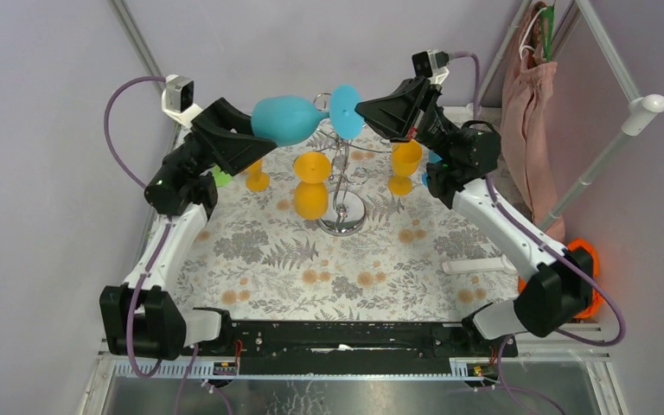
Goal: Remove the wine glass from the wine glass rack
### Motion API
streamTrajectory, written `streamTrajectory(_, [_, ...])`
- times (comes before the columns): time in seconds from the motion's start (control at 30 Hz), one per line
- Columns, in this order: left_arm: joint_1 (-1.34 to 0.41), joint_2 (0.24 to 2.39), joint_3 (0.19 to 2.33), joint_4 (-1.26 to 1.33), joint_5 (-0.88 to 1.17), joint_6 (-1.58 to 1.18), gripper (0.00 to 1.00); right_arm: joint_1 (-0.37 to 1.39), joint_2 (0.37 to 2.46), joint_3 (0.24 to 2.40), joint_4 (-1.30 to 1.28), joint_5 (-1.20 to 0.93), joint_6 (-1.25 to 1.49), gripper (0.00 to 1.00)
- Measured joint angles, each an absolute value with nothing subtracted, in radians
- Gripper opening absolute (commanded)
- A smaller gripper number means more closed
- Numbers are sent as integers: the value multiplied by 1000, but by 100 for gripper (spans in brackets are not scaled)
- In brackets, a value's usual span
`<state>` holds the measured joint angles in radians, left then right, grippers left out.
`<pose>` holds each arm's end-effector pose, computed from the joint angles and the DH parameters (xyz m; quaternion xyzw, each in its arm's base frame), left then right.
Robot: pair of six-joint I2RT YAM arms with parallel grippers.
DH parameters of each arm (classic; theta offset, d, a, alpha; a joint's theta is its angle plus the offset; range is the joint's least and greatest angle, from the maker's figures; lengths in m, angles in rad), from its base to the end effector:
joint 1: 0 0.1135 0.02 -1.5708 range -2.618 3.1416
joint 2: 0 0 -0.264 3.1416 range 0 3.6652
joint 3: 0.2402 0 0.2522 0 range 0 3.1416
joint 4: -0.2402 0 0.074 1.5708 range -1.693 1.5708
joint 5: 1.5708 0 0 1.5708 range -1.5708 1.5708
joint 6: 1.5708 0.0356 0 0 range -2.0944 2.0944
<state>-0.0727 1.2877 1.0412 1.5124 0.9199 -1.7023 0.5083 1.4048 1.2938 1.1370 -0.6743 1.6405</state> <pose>0.2245 -0.0447 0.4566 0.2020 0.4126 -0.7294 0.5069 0.2331 0.1553 0.4934 -0.1327 0.3852 0.8416 0.3546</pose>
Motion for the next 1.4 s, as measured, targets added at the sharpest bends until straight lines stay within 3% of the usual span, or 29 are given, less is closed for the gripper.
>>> streamTrajectory(0.17, [-74,1179,1041,1512,915,-1708,55,511,1502,1266,1356,-669,1797,0])
streamTrajectory(0.37, [-84,1115,1041,1506,918,-1689,42,535,1522,1262,1452,-672,1866,0])
streamTrajectory(0.43, [-84,1116,1040,1490,920,-1683,35,540,1520,1262,1464,-675,1867,0])
streamTrajectory(0.63, [-87,1114,1035,1418,924,-1647,0,544,1520,1262,1450,-673,1861,0])
streamTrajectory(0.73, [-96,1086,1036,1383,929,-1617,0,539,1523,1261,1420,-674,1862,0])
streamTrajectory(0.8, [-96,1065,1036,1345,932,-1591,0,543,1523,1261,1419,-674,1861,19])
streamTrajectory(0.87, [-97,1045,1036,1296,935,-1560,0,543,1523,1261,1412,-674,1851,45])
streamTrajectory(0.97, [-95,1011,1036,1196,928,-1489,0,545,1517,1256,1376,-696,1805,67])
streamTrajectory(1.03, [-93,993,1036,1122,916,-1440,0,550,1494,1248,1321,-708,1750,72])
streamTrajectory(1.17, [-89,970,1104,859,889,-1294,0,552,1398,1228,1158,-717,1613,75])
streamTrajectory(1.4, [-89,1011,1590,34,578,-838,0,552,1166,1182,699,-635,1307,75])
